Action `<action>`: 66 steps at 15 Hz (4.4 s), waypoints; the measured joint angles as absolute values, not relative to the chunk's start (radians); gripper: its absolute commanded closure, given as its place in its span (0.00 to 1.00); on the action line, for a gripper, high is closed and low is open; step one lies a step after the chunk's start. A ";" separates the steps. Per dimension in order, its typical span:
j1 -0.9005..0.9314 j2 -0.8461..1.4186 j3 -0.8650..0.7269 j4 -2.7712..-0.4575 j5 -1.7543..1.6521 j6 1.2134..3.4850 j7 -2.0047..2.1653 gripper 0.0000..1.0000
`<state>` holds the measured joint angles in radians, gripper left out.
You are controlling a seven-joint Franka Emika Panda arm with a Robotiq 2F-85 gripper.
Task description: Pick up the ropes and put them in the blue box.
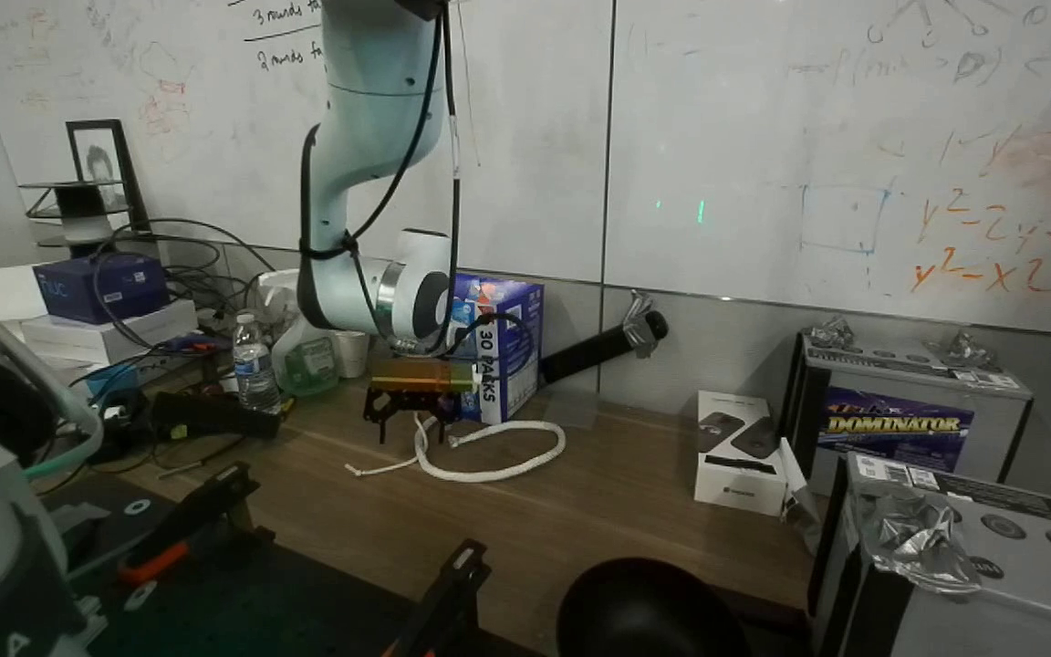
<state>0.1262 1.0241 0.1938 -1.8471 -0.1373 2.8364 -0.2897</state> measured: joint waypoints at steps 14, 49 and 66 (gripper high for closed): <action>0.207 1.093 0.134 -1.771 -0.194 2.885 -0.288 0.00; 0.465 0.787 -0.198 -1.849 -0.315 2.863 0.005 0.94; 0.652 0.596 -0.345 -1.725 -0.654 2.556 0.518 0.94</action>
<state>0.6524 0.5961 -0.3448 -1.7253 -0.6542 2.5556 0.5180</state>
